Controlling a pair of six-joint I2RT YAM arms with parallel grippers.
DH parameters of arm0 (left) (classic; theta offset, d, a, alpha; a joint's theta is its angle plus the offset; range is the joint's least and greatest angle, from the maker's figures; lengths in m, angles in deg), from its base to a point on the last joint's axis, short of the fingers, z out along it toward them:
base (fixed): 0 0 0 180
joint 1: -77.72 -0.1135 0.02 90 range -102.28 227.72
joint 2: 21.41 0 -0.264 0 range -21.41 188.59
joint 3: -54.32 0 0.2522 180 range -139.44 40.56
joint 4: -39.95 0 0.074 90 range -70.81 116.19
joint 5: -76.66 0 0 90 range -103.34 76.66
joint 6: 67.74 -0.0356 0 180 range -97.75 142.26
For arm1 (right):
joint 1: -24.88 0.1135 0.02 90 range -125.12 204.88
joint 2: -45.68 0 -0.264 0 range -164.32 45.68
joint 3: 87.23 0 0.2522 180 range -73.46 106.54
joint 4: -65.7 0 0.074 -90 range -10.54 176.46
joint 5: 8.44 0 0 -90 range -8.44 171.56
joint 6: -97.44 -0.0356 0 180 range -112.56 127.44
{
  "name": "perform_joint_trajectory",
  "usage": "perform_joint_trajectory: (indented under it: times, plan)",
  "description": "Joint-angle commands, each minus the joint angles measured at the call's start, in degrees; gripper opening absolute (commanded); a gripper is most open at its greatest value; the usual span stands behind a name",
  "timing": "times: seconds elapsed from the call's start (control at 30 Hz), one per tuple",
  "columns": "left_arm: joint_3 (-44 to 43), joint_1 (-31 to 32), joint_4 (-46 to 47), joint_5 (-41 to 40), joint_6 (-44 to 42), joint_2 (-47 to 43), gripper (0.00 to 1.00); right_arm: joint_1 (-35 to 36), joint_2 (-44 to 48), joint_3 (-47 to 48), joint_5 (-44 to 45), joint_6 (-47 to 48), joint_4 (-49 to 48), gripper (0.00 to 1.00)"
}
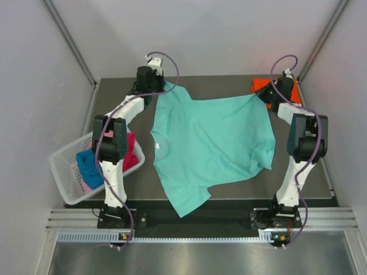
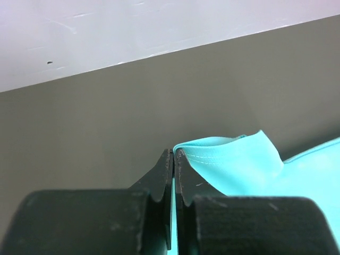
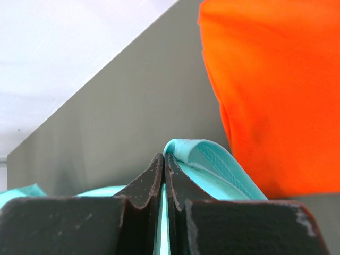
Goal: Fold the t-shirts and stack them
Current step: Flatten the tshirt out
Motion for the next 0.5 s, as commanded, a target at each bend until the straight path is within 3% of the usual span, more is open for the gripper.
perform_joint_trajectory:
  times: [0.0, 0.17, 0.47]
  plan:
    - [-3.3, -1.5, 3.1, -0.9, -0.7, 0.5, 0.00, 0.4, -0.7, 4.4, -3.8, 3.6, -1.1, 0.00]
    - [-1.6, -1.7, 2.6, -0.1, -0.3, -4.3, 0.00, 0.9, 5.9, 1.5, -0.5, 5.7, -1.8, 0.00]
    - [-4.3, -1.2, 0.0, -1.1, -1.6, -26.5, 0.00, 0.8, 23.7, 16.0, 0.9, 10.3, 21.0, 0.00]
